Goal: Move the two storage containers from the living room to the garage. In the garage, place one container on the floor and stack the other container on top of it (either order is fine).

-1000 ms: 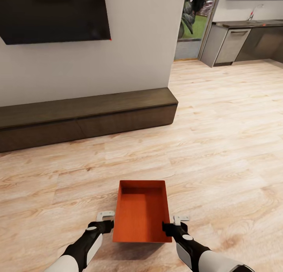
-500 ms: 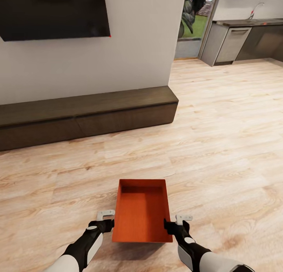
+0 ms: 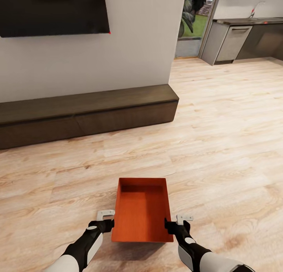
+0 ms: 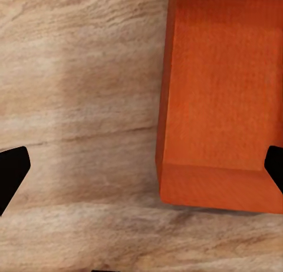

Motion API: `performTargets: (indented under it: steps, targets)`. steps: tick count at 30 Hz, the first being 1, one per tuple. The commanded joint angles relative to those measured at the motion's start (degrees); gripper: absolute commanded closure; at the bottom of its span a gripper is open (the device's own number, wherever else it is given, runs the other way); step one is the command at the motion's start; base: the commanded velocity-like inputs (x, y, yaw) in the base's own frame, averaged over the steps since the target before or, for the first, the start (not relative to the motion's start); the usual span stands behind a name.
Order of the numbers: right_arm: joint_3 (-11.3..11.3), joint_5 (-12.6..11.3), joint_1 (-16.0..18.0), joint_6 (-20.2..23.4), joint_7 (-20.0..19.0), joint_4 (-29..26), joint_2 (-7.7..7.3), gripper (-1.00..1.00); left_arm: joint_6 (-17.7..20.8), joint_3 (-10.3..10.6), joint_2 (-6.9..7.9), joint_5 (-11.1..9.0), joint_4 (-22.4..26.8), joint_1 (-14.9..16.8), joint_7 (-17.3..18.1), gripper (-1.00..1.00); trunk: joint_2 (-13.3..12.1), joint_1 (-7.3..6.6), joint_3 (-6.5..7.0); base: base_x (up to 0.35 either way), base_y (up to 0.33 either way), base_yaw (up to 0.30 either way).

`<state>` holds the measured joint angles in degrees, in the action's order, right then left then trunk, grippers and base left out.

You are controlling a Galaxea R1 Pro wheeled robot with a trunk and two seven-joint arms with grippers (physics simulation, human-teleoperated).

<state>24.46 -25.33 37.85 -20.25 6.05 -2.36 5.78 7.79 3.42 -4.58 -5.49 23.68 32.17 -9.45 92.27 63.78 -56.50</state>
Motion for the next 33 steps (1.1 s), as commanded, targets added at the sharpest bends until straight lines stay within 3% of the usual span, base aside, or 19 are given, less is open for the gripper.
performTargets:
  steps: [1, 33]
  targets:
    - [0.5, -0.4, 0.0, -0.6, 0.3, 0.1, 0.02, -1.0, 0.3, 0.4, 0.03, -0.6, 0.1, 0.0, -0.4, -1.0, 0.4, 0.22, -0.22, 0.0, 0.0, 0.0]
    - [0.5, -0.4, 0.0, -1.7, 0.4, 1.0, -0.07, -1.0, 0.2, 0.4, 0.1, -0.5, 0.1, 0.0, -0.4, -1.0, 13.3, 7.25, -5.96, 0.0, 0.0, 0.0]
